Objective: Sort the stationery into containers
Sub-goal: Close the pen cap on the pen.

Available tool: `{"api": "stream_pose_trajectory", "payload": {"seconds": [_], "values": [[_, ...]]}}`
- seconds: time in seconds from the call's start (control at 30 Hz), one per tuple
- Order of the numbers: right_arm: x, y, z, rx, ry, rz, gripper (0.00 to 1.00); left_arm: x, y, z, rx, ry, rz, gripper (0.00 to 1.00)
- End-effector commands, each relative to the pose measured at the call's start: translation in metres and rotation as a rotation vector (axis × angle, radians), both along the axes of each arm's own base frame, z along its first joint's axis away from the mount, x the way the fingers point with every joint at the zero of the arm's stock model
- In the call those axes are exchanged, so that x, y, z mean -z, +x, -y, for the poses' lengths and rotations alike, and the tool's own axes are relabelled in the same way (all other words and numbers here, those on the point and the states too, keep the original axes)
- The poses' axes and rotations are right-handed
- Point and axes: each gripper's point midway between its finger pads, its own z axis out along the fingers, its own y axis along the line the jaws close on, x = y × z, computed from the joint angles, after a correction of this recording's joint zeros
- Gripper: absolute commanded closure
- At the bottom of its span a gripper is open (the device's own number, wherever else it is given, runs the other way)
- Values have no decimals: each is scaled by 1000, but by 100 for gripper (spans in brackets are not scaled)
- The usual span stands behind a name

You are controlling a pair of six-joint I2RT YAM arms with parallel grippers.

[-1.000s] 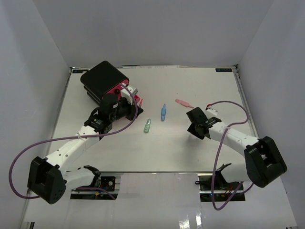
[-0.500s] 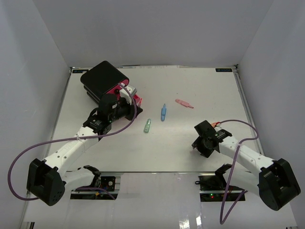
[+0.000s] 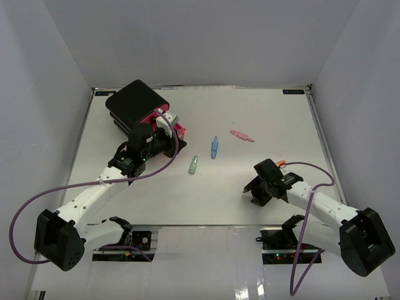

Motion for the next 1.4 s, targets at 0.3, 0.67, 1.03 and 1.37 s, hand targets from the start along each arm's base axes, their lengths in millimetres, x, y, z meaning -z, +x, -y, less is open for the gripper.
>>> {"api": "stream_pose_trajectory", "payload": {"seconds": [0.3,0.67,1.03,1.37], "values": [[22,-1,12,3,-132,-53,51,-9,1,-3,-6,-3,24,99],[29,7,21,17,-206,-40,66,-9,1,-3,-4,-3,26,99],[21,43,6,-361,-380,-7,73,-7,0,-2,1,1,22,98],[30,39,6,-509,-478,-67,67,-4,1,-2,-2,6,14,99]]}}
